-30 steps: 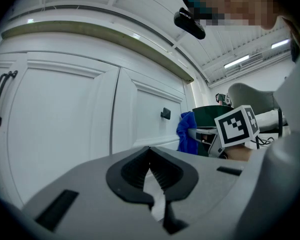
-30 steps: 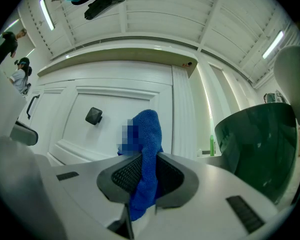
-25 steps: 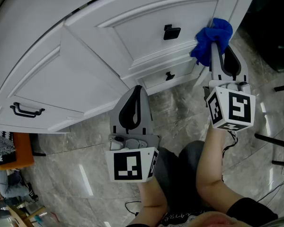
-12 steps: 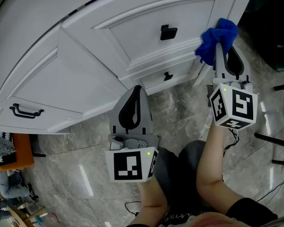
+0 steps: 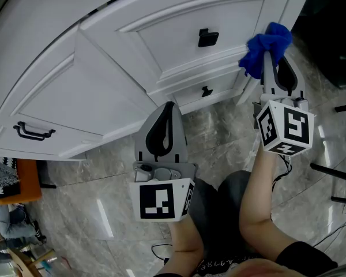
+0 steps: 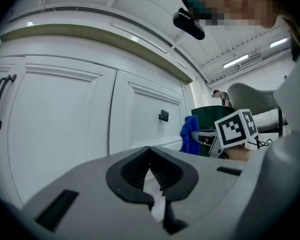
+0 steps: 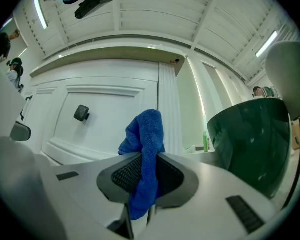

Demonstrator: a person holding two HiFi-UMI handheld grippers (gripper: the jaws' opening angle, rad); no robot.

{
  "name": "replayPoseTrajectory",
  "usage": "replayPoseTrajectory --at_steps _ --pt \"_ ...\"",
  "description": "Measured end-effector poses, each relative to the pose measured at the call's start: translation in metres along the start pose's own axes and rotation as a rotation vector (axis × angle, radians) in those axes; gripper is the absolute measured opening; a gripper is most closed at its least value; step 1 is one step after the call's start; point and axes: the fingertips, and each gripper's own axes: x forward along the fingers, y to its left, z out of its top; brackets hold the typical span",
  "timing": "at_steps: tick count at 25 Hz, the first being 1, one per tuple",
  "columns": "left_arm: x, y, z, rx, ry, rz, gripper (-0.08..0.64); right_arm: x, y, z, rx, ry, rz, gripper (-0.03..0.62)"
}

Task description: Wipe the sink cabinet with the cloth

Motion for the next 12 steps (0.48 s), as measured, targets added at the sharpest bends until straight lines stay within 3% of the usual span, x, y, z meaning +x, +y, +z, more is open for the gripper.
replayPoseTrajectory --at_steps 4,12 --pt "-0.002 0.001 0.002 0.005 -0.002 0.004 0.005 -0.002 0.010 0.004 0.012 0.008 0.033 0.080" --pt "-0.014 0.013 0.008 -0.021 -0.020 0.028 0.005 -0.019 0.102 0.003 -0.040 0.035 0.259 0.080"
